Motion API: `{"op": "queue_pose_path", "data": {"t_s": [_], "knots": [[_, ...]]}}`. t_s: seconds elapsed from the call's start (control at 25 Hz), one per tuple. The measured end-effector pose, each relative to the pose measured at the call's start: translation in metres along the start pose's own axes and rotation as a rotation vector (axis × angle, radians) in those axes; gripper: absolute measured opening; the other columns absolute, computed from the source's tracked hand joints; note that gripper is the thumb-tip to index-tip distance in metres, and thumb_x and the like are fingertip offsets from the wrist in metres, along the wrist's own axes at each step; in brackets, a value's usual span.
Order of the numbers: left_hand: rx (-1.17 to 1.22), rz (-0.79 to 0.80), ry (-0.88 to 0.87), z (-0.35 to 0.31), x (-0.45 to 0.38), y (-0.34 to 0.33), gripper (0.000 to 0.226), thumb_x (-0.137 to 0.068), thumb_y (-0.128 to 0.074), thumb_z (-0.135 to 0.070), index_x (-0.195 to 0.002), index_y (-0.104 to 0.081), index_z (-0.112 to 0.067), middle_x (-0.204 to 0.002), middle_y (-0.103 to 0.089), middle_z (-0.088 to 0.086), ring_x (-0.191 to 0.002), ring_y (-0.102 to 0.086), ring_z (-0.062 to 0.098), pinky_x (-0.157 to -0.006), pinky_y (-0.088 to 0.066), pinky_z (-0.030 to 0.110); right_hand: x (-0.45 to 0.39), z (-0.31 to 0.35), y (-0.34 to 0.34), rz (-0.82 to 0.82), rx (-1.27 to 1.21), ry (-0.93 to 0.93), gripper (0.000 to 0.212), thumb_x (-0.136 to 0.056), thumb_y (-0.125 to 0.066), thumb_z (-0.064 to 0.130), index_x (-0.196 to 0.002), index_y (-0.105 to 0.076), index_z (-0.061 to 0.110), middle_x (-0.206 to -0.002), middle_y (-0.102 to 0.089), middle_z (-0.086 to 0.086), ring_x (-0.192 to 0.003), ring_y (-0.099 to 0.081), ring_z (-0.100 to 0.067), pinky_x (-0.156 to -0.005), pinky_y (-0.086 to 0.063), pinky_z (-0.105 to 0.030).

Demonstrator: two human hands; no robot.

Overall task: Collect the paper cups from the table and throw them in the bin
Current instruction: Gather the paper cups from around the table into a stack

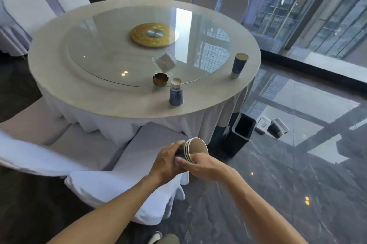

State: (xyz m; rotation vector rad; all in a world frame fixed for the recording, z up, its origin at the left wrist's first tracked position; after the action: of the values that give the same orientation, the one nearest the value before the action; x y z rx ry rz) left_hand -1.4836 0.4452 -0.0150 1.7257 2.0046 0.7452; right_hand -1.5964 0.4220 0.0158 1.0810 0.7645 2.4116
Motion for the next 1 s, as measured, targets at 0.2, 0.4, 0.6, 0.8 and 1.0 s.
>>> {"op": "queue_pose_path", "data": {"t_s": [0.2, 0.4, 0.6, 0.8, 1.0], "knots": [[0.060, -0.118, 0.114, 0.032, -0.020, 0.025, 0.074, -0.069, -0.082, -0.058, -0.135, -0.055, -0.036, -0.126, -0.066, -0.012, -0.110, -0.065, 0.013, -0.092, -0.058, 0.043, -0.048, 0.016, 0.015, -0.009, 0.044, 0.073, 0.080, -0.081, -0.034, 0.092, -0.102, -0.073, 0.025, -0.096, -0.074, -0.003, -0.090, -0.069, -0.023, -0.087, -0.056, -0.046], [0.213, -0.270, 0.283, 0.089, -0.073, 0.037, 0.068, -0.066, -0.087, -0.056, -0.125, -0.059, -0.037, -0.117, -0.070, -0.014, -0.106, -0.068, 0.010, -0.086, -0.060, 0.042, -0.113, 0.034, 0.066, -0.129, 0.248, 0.262, 0.065, -0.096, -0.036, 0.074, -0.107, -0.071, 0.021, -0.109, -0.070, -0.002, -0.099, -0.063, -0.025, -0.089, -0.052, -0.047], [0.370, -0.435, 0.482, 0.135, -0.141, 0.059, 0.072, -0.067, -0.093, -0.031, -0.130, -0.059, -0.027, -0.122, -0.066, -0.010, -0.110, -0.063, 0.012, -0.083, -0.050, 0.028, -0.195, 0.044, 0.163, -0.332, 0.269, 0.373, 0.051, -0.102, -0.052, 0.054, -0.142, -0.061, 0.026, -0.150, -0.056, -0.005, -0.138, -0.048, -0.025, -0.114, -0.040, -0.047], [0.384, -0.478, 0.602, 0.162, -0.173, 0.088, 0.075, -0.069, -0.094, -0.024, -0.133, -0.055, -0.017, -0.122, -0.063, -0.004, -0.109, -0.061, 0.018, -0.082, -0.045, 0.027, -0.282, 0.068, 0.217, -0.312, 0.619, 0.332, 0.080, -0.094, -0.063, 0.053, -0.162, -0.024, 0.037, -0.173, -0.001, -0.012, -0.158, -0.002, -0.037, -0.126, -0.013, -0.058], [0.385, -0.519, 0.639, 0.172, -0.190, 0.117, 0.076, -0.070, -0.095, -0.025, -0.133, -0.055, -0.014, -0.118, -0.061, -0.003, -0.105, -0.059, 0.019, -0.081, -0.044, 0.028, -0.343, 0.084, 0.212, -0.247, 1.022, 0.403, 0.084, -0.093, -0.068, 0.030, -0.162, -0.021, 0.031, -0.173, 0.008, -0.013, -0.158, 0.004, -0.040, -0.123, -0.011, -0.066]]}}
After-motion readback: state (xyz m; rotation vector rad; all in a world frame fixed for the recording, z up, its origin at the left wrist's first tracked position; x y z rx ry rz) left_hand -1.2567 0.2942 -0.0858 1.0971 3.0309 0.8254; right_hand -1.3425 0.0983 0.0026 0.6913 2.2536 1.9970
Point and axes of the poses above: each hand's wrist, its own x-axis away from the middle knuckle, its own y-axis out of the back of the hand, z = x × y, the point moved 10 cm from there along -x, towards the middle knuckle
